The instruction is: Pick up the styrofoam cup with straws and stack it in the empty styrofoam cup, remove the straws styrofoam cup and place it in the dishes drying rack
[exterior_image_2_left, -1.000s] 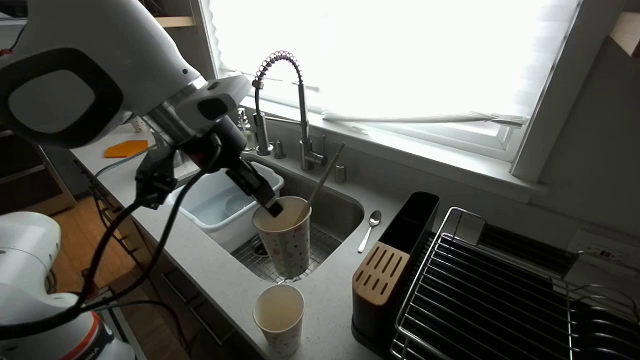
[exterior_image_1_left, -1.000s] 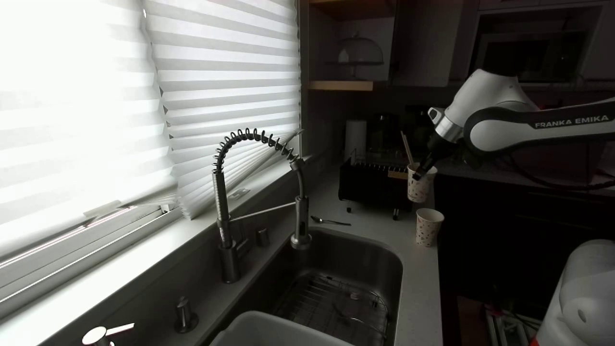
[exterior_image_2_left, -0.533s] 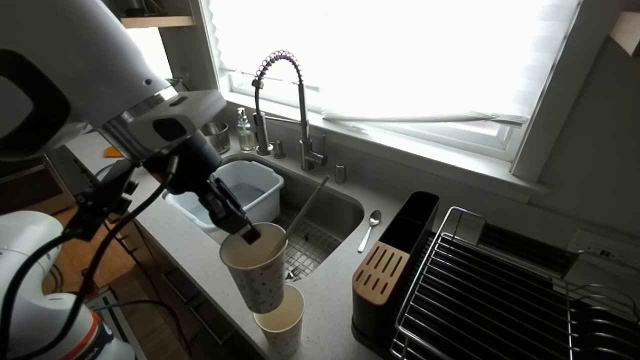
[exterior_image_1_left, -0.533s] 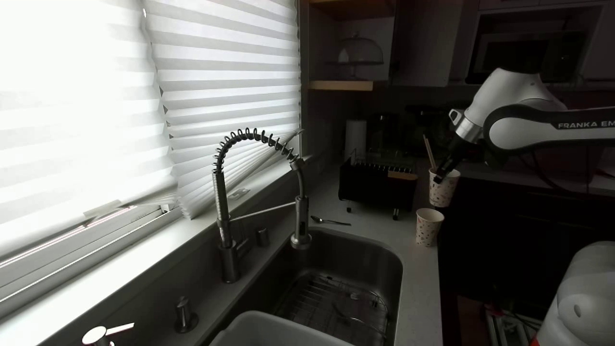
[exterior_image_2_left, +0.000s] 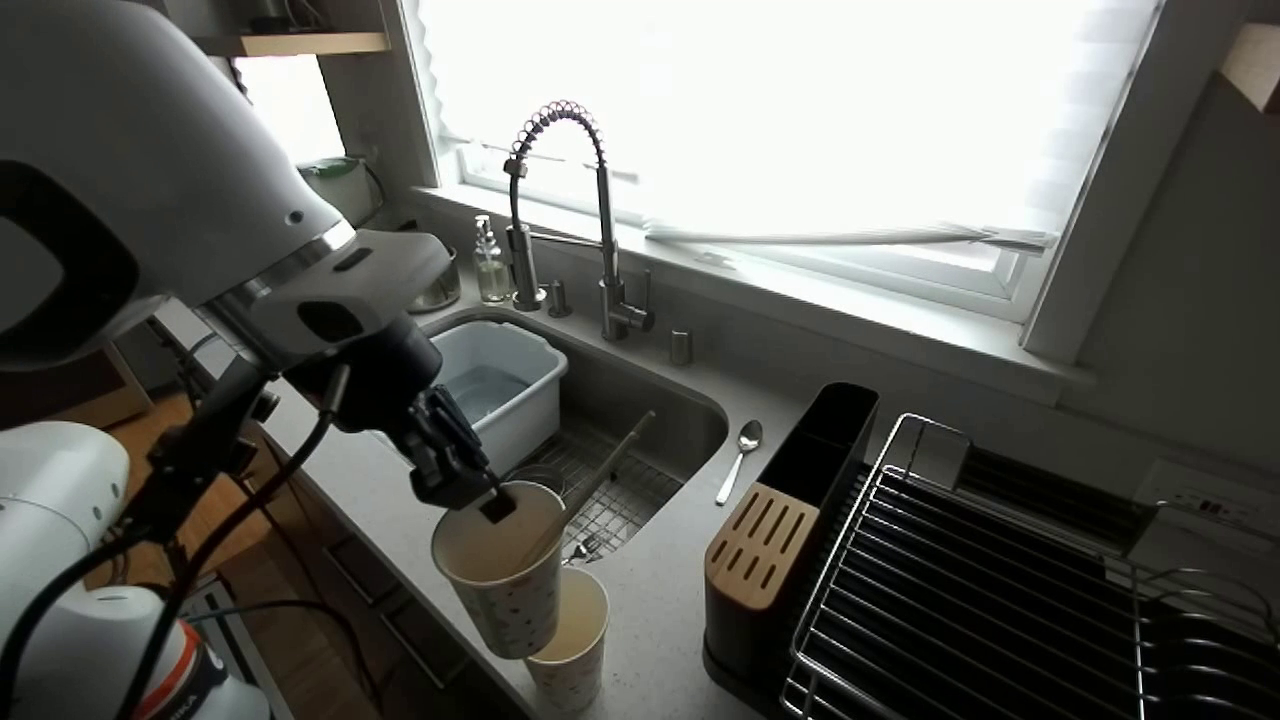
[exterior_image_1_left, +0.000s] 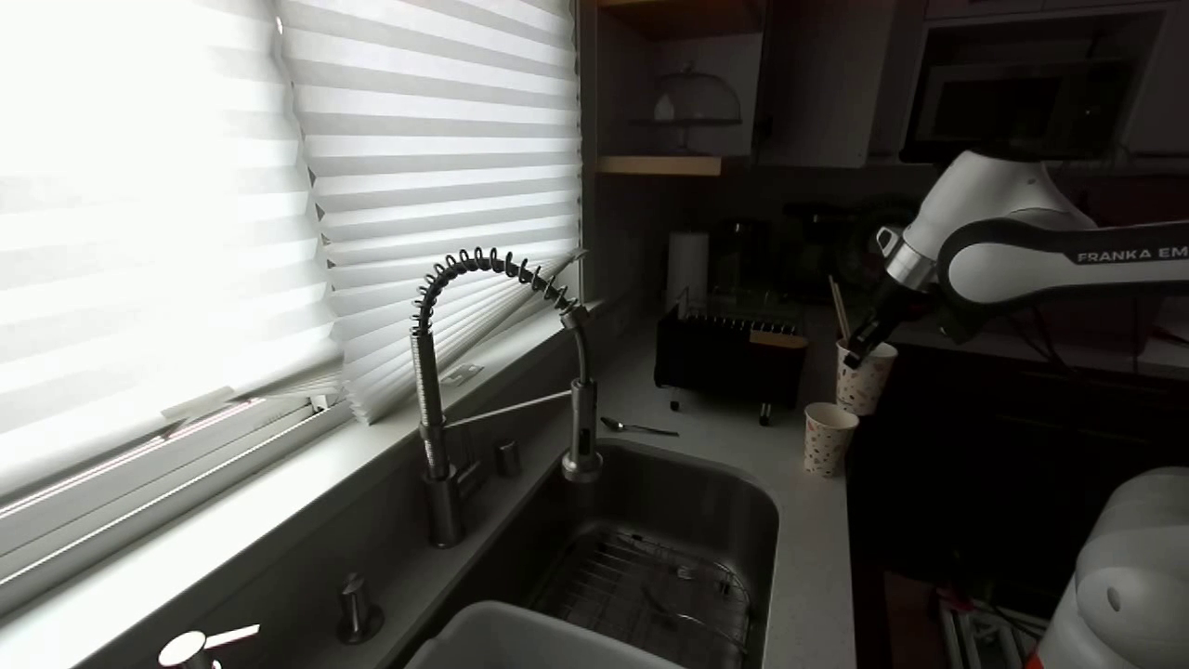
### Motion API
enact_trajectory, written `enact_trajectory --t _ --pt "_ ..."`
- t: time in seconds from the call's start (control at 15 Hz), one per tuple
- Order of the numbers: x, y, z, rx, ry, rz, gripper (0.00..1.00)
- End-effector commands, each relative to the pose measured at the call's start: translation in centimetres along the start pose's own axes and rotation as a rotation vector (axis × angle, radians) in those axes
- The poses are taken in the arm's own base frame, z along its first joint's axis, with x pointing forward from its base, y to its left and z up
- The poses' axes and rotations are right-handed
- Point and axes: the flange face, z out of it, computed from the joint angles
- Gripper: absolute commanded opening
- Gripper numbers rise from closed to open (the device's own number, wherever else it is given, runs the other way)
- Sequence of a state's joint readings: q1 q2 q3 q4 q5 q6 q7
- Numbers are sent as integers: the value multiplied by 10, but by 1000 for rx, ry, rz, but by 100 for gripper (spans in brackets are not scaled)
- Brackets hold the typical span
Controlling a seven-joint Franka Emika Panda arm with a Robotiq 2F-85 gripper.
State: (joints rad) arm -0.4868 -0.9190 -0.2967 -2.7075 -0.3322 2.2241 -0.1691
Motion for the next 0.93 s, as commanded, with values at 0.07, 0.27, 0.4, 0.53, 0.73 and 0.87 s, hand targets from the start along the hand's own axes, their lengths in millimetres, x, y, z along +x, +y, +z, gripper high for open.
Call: enact_trajectory --t 0.07,0.27,0.4,0.53,0.73,0.87 --pt "-1 0 8 9 49 26 1" --pt "0 -1 12 4 72 26 1" --pt "1 -3 19 15 71 27 1" --pt "8 -2 19 20 79 24 1" --pt "11 -2 24 22 90 25 1" --pt "13 -3 27 28 97 25 1"
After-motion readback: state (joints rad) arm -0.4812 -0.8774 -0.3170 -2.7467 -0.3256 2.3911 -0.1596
